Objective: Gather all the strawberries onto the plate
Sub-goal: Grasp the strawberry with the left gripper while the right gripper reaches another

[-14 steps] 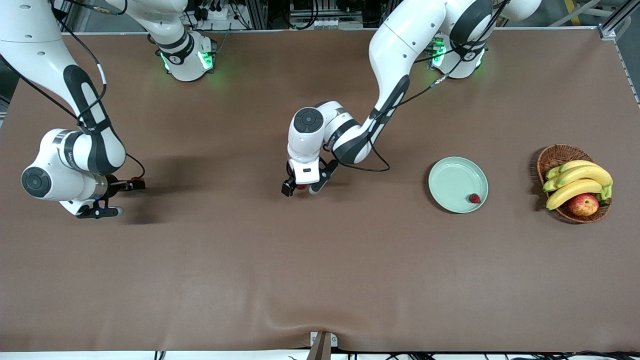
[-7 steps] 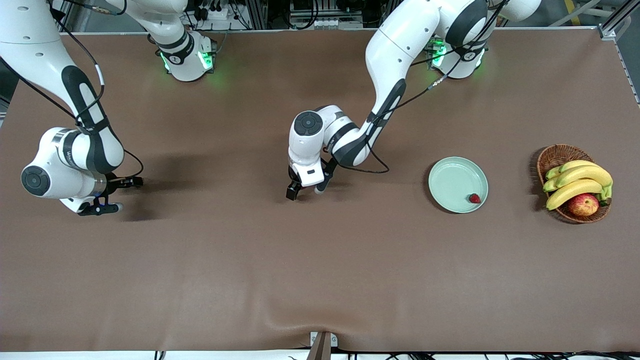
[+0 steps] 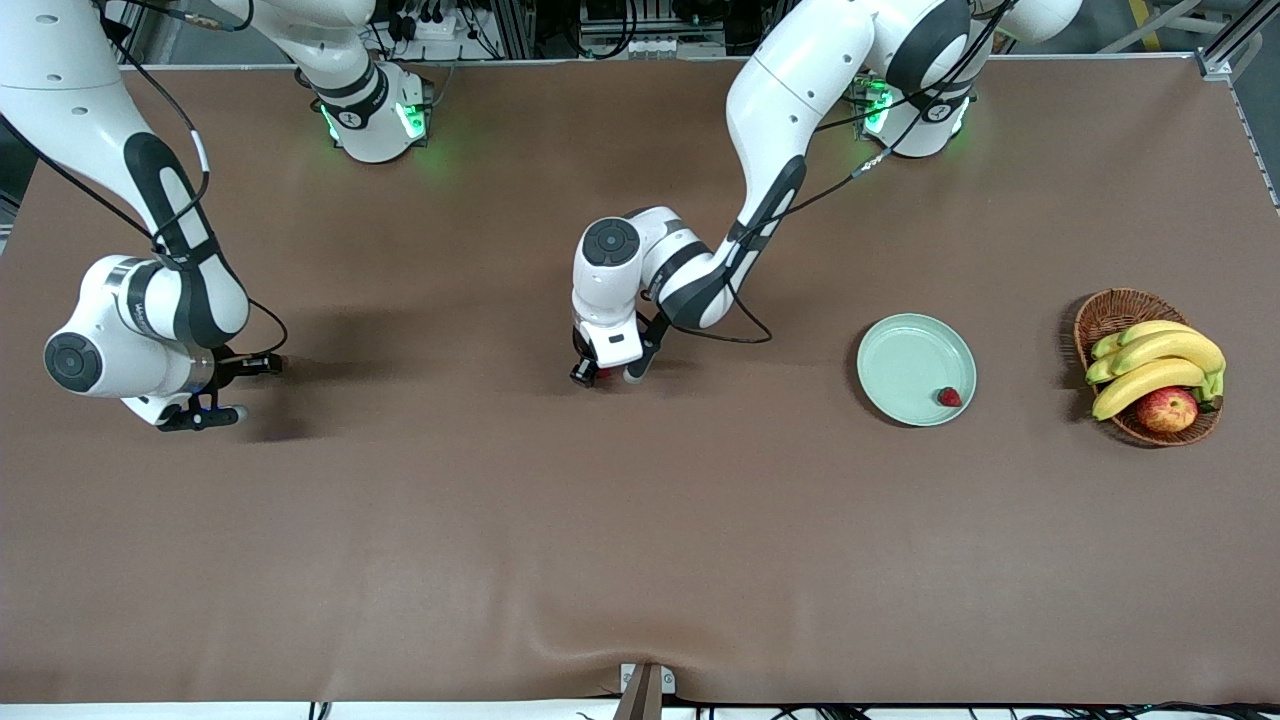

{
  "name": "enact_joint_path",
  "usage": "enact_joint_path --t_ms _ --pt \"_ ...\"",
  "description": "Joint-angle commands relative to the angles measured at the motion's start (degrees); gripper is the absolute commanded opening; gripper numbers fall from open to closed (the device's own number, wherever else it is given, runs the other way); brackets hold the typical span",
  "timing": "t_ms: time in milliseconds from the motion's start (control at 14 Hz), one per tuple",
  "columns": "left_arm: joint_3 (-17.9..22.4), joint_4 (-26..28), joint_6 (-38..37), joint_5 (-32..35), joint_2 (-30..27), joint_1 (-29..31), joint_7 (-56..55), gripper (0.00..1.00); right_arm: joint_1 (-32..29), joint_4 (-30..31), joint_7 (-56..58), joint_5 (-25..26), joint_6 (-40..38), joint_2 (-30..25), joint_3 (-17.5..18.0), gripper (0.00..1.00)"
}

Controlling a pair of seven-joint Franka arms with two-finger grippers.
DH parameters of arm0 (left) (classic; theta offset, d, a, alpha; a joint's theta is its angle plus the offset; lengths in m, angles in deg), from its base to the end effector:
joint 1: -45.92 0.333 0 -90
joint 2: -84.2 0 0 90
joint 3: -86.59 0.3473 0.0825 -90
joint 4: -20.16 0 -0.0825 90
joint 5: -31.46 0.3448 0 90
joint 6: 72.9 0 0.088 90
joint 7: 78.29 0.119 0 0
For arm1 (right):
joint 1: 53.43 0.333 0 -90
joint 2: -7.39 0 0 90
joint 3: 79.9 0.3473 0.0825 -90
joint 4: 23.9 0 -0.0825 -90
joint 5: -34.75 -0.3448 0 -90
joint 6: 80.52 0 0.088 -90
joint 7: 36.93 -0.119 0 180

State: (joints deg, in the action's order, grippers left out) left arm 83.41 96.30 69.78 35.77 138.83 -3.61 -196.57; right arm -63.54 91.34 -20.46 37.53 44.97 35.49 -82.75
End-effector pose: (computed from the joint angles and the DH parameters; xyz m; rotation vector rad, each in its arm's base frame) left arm 0.4680 -0.5946 0.2065 2.4871 1.5549 0.0375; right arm 0.5414 -0.1259 0.2333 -3.0771 -0.1506 0.4908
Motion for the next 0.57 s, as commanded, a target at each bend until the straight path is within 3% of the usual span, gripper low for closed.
enact_joint_path --t_ms 0,214,499 --pt "2.3 -1.6 -0.6 2.4 0.1 -0.8 -1.3 0.0 -1.1 0.7 0.8 1.3 0.5 -0.2 0.7 0.42" --pt "3.7 -1.5 -5.7 8.0 -4.2 0.0 -0.7 0.0 -1.1 0.7 0.8 1.3 0.5 -0.2 0.7 0.36" --pt "3.5 -1.3 -13.9 8.3 -8.6 7.7 2.0 0.0 -1.1 0.7 0.8 1.3 0.4 -0.2 0.7 0.29"
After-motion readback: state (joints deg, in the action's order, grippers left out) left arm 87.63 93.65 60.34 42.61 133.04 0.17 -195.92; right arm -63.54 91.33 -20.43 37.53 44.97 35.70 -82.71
